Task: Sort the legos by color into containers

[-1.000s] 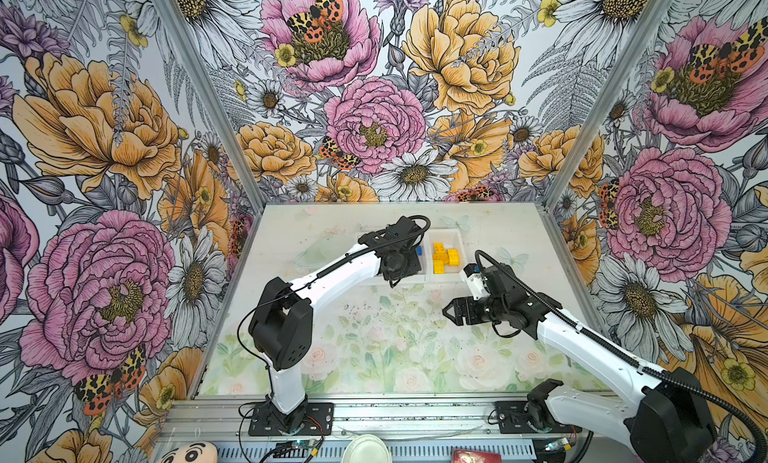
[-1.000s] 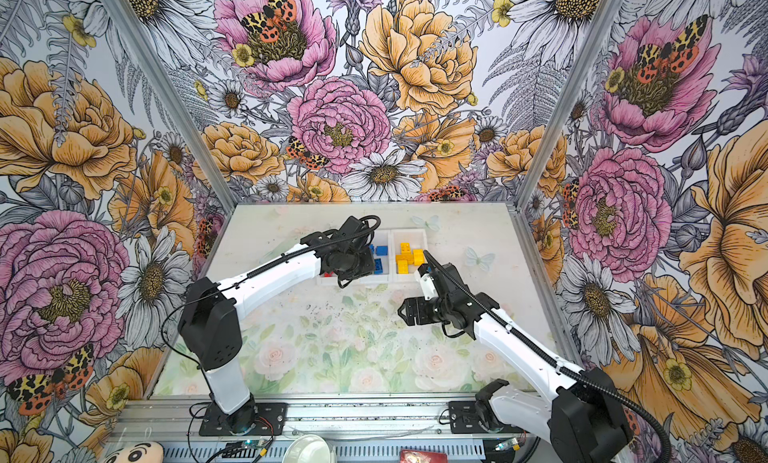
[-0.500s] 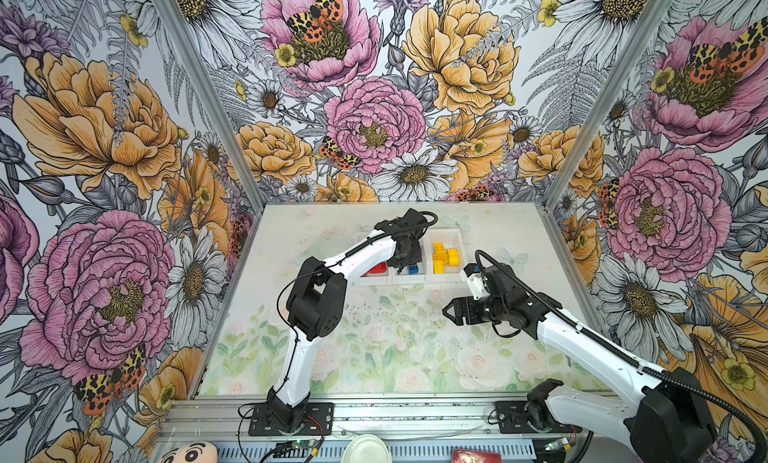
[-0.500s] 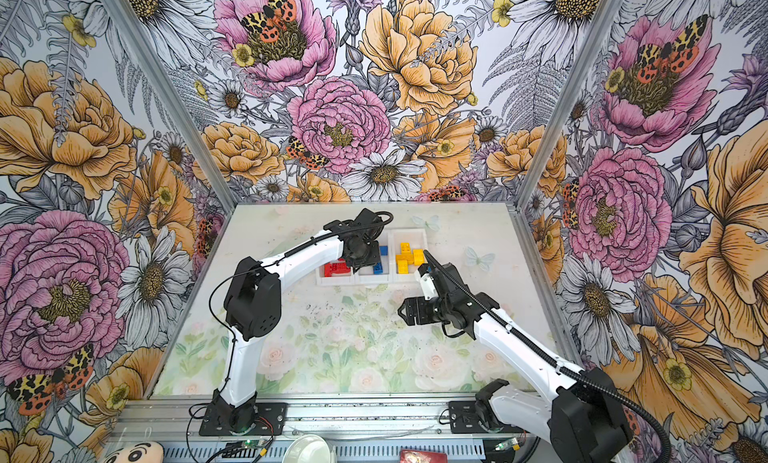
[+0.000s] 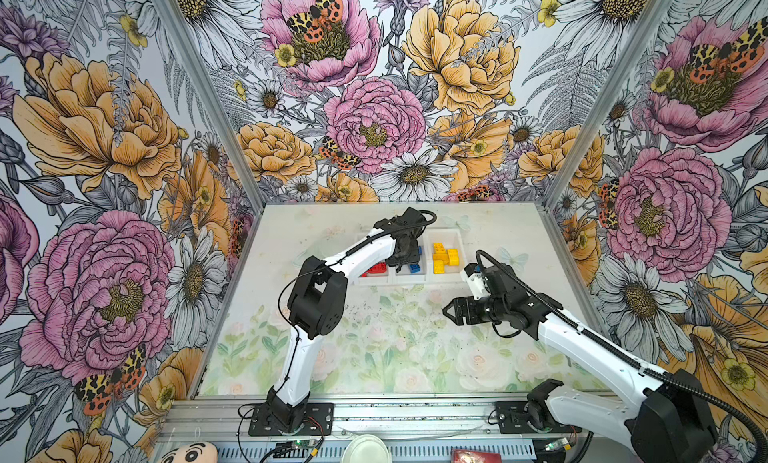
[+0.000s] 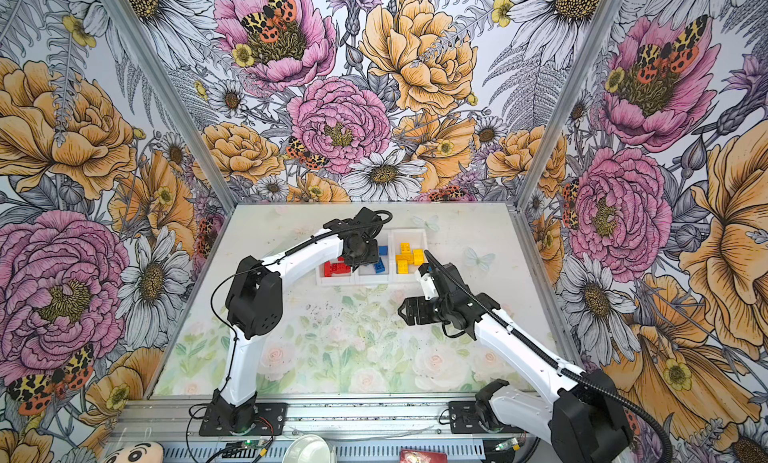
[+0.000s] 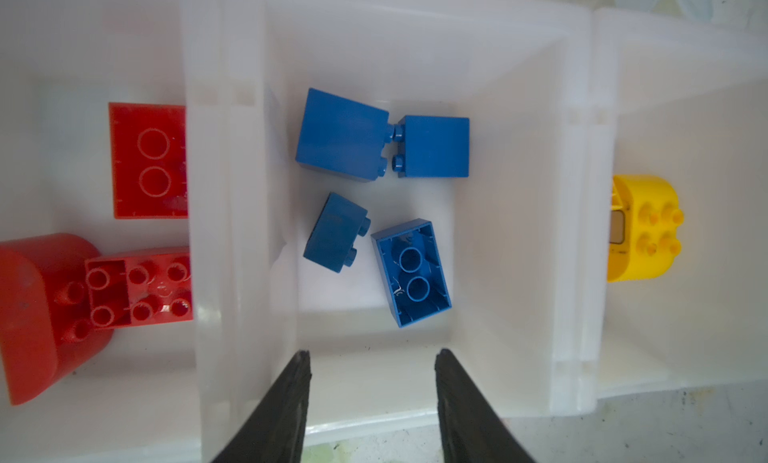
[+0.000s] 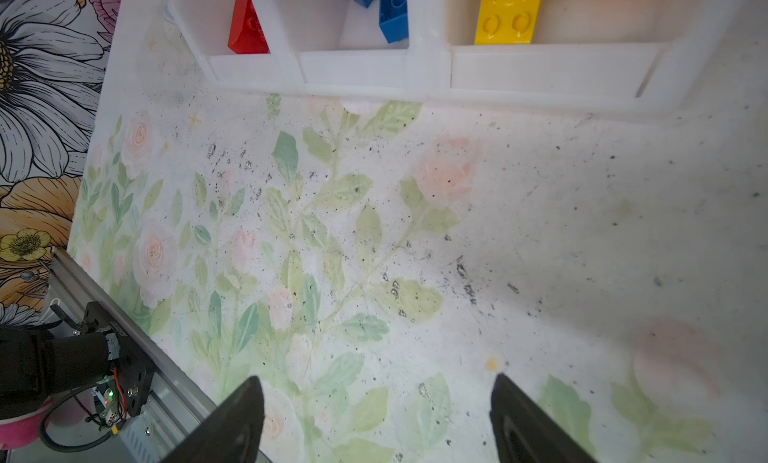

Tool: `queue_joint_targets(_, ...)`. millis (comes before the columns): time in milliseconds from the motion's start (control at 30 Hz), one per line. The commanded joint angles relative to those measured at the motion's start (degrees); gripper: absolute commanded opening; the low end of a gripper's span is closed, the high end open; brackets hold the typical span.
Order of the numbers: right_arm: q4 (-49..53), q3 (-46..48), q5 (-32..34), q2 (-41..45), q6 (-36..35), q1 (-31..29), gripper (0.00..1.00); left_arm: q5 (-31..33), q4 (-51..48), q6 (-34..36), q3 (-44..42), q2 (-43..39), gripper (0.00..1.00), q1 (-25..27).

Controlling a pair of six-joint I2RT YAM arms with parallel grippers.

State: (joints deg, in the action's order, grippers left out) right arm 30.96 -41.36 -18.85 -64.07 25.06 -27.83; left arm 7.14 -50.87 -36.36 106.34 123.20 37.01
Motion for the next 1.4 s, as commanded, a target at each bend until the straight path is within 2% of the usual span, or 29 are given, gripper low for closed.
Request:
queue_joint_targets(0, -0.6, -0.6, 1.2, 0.6, 0.4, 0.2, 0.86, 2.6, -0.1, 1.2, 2.0, -2.8, 0.54, 0.8)
queue_joint_targets(167, -0.6, -0.7, 1.7, 0.7, 0.2, 1.0, 0.86, 5.3, 0.4, 3.3, 1.9, -5.3, 0.63, 2.4)
queue_joint_targets(267, -0.6, -1.0, 1.8, 0.8, -0.3, 2.0, 0.86, 7.1, 2.3, 3.8, -1.1, -8.3, 0.69, 2.7)
queue_joint_targets(500, -0.5, -2.8, 2.0, 0.3, -2.7, 5.5, 0.88, 10.9, 10.0, 5.8, -15.4, -20.4, 0.90, 2.4)
queue_joint_targets(633, -0.5, -4.3, 2.8, -1.3, -4.9, 7.5, 0.90, 12.9, 14.7, 6.6, -24.8, -28.4, 0.99, 0.7)
queue_joint_targets(867, -0.7, -8.0, 5.7, -3.9, -9.3, 12.5, 0.96, 15.4, 22.4, 10.7, -40.6, -42.2, 0.99, -5.5)
queue_joint_targets(1033, -2.1, -9.5, 9.8, -4.7, -12.1, 16.8, 0.99, 13.1, 29.1, 15.7, -50.3, -50.5, 0.99, -12.8)
queue_joint_targets(1267, -13.4, -5.6, 18.1, -5.1, -14.6, 23.0, 0.99, 11.4, 37.8, 22.9, -59.5, -57.5, 0.99, -21.4)
queue_joint_targets(1367, -20.8, -2.3, 19.2, -6.2, -14.6, 26.5, 0.99, 11.4, 42.7, 25.1, -63.0, -59.3, 0.99, -24.1)
